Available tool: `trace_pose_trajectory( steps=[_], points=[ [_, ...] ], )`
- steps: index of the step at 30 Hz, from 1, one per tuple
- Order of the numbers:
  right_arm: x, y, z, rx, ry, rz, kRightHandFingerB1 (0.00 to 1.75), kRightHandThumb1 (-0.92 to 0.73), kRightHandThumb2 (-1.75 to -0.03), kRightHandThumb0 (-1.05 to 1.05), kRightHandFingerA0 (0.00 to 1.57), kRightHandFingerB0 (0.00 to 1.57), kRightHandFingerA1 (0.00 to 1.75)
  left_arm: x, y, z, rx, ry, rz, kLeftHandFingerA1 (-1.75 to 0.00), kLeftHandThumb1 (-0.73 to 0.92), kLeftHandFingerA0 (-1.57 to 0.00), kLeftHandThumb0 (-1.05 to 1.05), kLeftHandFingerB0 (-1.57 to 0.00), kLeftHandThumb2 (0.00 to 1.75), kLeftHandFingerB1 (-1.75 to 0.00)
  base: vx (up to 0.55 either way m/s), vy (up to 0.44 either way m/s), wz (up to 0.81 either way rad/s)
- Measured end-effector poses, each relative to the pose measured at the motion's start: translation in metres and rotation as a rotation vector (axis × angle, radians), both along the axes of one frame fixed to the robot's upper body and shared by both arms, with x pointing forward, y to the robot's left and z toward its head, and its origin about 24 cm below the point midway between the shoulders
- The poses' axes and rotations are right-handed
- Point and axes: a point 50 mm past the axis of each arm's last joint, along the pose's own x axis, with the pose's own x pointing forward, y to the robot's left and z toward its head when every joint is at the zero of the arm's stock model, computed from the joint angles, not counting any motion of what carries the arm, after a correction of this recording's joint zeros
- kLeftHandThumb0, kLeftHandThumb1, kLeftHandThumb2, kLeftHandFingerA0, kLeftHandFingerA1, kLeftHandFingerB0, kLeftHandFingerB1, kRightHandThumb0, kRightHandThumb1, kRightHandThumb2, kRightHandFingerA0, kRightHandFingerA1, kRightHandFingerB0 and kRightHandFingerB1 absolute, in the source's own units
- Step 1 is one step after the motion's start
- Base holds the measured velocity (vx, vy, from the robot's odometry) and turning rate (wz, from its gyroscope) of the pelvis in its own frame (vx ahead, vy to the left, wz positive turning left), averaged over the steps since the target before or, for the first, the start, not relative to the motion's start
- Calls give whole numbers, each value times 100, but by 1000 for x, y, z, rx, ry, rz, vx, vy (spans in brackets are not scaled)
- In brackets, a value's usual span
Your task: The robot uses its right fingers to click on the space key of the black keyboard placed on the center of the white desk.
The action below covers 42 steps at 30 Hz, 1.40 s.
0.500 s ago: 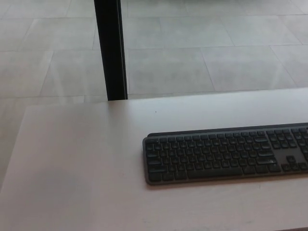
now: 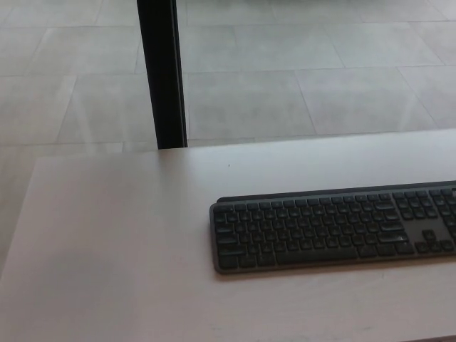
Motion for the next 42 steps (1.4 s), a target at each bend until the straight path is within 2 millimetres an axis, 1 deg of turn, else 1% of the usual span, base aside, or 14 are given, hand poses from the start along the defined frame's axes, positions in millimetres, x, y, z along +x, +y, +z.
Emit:
trace_pose_trajectory(
  steps=[4, 5, 6, 8, 10, 11, 12, 13, 17, 20, 23, 30, 37, 42],
  points=[
    [15, -16, 26, -26, -78, -76, 98, -33, -94, -58, 117, 102, 112, -1, 0, -1, -4, -6, 9, -63, 62, -68, -37, -58, 58, -54, 0, 0, 0],
    [18, -19, 31, -28, -92, -90, 90, -41, -79, -61, 119, 101, 109, -2, 0, -1, -6, -9, 12, -63, 62, -69, -37, -57, 58, -53, 0, 0, 0],
    [20, -22, 35, -32, -101, -101, 93, -37, -97, -62, 115, 92, 112, -2, 0, -1, -7, -11, 13, -63, 60, -72, -38, -60, 57, -54, 0, 0, 0],
    [29, -28, 49, -50, -130, -125, 87, -47, -82, -63, 117, 84, 112, -2, 0, -1, -9, -12, 15, -64, 60, -74, -39, -60, 57, -53, 0, 0, 0],
    [38, -34, 65, -64, -178, -153, 84, -41, -99, -62, 116, 80, 111, -2, -1, -2, -11, -13, 16, -64, 60, -75, -39, -60, 57, -53, 0, 0, 0],
    [44, -37, 75, -71, -211, -167, 80, -39, -90, -63, 113, 77, 110, -2, -1, -2, -12, -13, 17, -64, 60, -74, -38, -60, 58, -53, 0, 0, 0],
    [50, -38, 83, -76, -238, -174, 72, -56, -65, -60, 114, 83, 110, -2, -1, -2, -12, -14, 17, -64, 60, -74, -39, -60, 57, -53, 0, 0, 0],
    [55, -39, 91, -81, -267, -175, 57, -60, -60, -58, 104, 74, 108, -3, -1, -2, -12, -13, 17, -64, 60, -75, -39, -60, 57, -53, 0, 0, 0],
    [73, -33, 114, -121, -354, -125, 45, -59, -58, -53, 99, 71, 114, -1, -1, -2, -14, -17, 16, -65, 60, -75, -39, -64, 58, -56, 0, 0, 0],
    [85, -20, 126, -173, -383, -39, 45, -59, -58, -44, 104, 68, 120, -1, -1, -2, -14, -17, 15, -62, 61, -73, -39, -61, 58, -54, 0, 0, 0],
    [101, 3, 134, -221, -406, 85, 41, -67, -60, -29, 78, 53, 124, -1, -1, -2, -14, -16, 13, -65, 61, -68, -36, -58, 58, -54, 0, 0, 0],
    [137, 66, 143, -316, -403, 432, 41, -65, -61, -30, 75, 50, 138, 1, -2, -2, -15, -23, 11, -61, 62, -64, -39, -56, 57, -52, 0, 0, 0],
    [163, 118, 128, -391, -322, 728, 42, -63, -59, -26, 81, 54, 121, 3, -2, -2, -15, -26, 8, -60, 63, -66, -39, -56, 57, -51, 0, 0, 0],
    [173, 147, 112, -442, -244, 883, 41, -62, -60, -31, 74, 57, 139, 4, -2, -2, -16, -26, 4, -60, 61, -68, -42, -56, 58, -51, 0, 0, 0]
  ],
)
